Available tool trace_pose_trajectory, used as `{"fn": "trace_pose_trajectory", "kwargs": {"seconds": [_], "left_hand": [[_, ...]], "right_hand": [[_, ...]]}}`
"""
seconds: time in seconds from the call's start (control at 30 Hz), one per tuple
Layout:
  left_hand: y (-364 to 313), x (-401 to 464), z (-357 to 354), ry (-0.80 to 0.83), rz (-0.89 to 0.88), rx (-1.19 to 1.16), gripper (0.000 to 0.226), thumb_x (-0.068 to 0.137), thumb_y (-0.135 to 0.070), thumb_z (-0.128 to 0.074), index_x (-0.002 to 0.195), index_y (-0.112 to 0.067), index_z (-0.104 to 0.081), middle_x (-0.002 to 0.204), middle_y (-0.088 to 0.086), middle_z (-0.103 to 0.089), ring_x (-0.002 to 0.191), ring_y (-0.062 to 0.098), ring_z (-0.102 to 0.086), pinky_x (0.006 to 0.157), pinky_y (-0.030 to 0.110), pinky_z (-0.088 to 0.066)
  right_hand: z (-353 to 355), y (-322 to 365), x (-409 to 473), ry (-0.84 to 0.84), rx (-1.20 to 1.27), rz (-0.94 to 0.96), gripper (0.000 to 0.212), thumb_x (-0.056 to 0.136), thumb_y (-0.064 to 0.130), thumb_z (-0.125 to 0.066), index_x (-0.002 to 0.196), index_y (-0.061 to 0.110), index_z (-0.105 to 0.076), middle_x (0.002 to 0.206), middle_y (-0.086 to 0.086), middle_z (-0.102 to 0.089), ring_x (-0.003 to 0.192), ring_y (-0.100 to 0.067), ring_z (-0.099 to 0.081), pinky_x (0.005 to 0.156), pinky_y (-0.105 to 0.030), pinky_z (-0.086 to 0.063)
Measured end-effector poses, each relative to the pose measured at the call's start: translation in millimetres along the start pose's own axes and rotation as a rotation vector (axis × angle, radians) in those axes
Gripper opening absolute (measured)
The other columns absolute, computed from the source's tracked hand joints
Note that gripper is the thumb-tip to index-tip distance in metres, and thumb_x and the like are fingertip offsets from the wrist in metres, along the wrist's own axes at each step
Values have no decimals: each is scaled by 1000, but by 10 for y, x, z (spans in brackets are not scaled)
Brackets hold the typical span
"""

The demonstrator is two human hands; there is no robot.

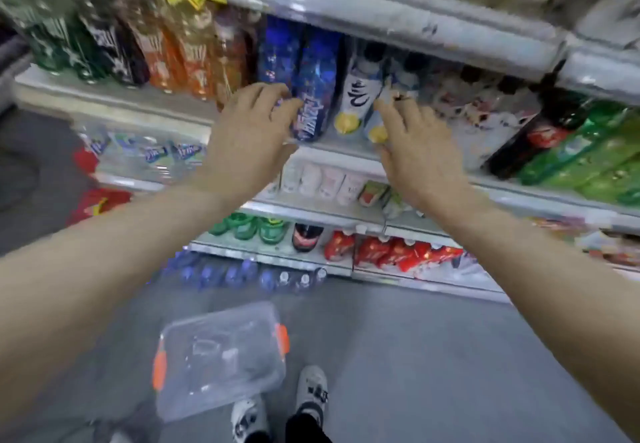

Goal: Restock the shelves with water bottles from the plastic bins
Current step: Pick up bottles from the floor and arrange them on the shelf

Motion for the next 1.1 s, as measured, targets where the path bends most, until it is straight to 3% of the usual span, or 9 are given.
{"fn": "trace_pose_trajectory", "kwargs": {"seconds": [0.17,0.3,0.43,0.57,0.73,0.83,0.93,1.0,1.1], "left_hand": [[-59,-990,-1390,193,21,-118,56,76,-26,-73,126,-8,-54,125,18,-56,113,41,-52,94,49,-47],[-202,-1828,-2505,326,37,-199,49,78,-31,-59,122,-9,-56,122,16,-59,110,39,-57,93,47,-49],[-410,-2573,-3502,495,131,-238,67,66,-25,-82,125,-11,-52,123,13,-58,108,37,-58,86,43,-52],[-630,-3115,-4442,612,155,-286,67,62,-19,-85,121,-6,-57,119,16,-60,110,38,-58,90,43,-51],[-771,-3483,-5585,693,98,-263,66,65,-14,-77,126,-4,-54,128,21,-54,117,43,-52,98,49,-47],[-848,-3513,-6110,655,47,-209,68,70,-14,-73,135,-6,-51,141,21,-46,129,47,-43,105,55,-39],[-914,-3492,-6478,594,1,-156,70,76,-15,-67,142,-10,-45,149,15,-39,136,44,-35,111,53,-29],[-919,-3513,-6649,583,-11,-137,69,79,-16,-64,144,-10,-41,152,13,-36,139,41,-33,113,52,-27],[-903,-3572,-6771,571,-24,-105,68,83,-16,-58,147,-10,-35,154,12,-32,140,40,-31,114,52,-27]], "right_hand": [[-1537,441,-777,166,128,22,57,80,21,-70,132,6,-52,116,-19,-58,96,-39,-57,72,-43,-50],[-2745,734,-1454,282,231,-48,49,86,24,-53,131,4,-54,115,-19,-60,96,-38,-59,75,-42,-52],[-3938,1017,-2165,518,416,-216,52,89,17,-54,139,7,-45,119,-19,-55,101,-39,-55,79,-47,-51],[-4981,1195,-2663,676,445,-359,61,95,22,-53,150,13,-29,135,-17,-45,114,-37,-46,88,-47,-47],[-6098,1256,-2871,693,484,-412,67,95,18,-55,153,13,-22,143,-18,-37,121,-37,-43,98,-46,-40],[-6664,1240,-2845,648,535,-417,71,94,17,-57,154,13,-20,147,-17,-33,126,-37,-42,103,-45,-39],[-7108,1256,-2784,575,612,-442,66,97,26,-56,152,8,-25,147,-18,-36,128,-35,-43,104,-40,-37],[-7294,1290,-2797,518,688,-467,59,98,31,-54,148,6,-32,141,-16,-44,122,-32,-49,97,-36,-40],[-7415,1328,-2881,443,815,-586,38,99,28,-51,132,11,-45,119,-8,-57,94,-22,-55,75,-30,-43]]}}
Point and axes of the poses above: each hand's wrist, its own x-axis towards the middle knuckle, its own z-axis out of the back of the hand, y = z × x, the point moved 2 cm from there along x, towards the middle knuckle
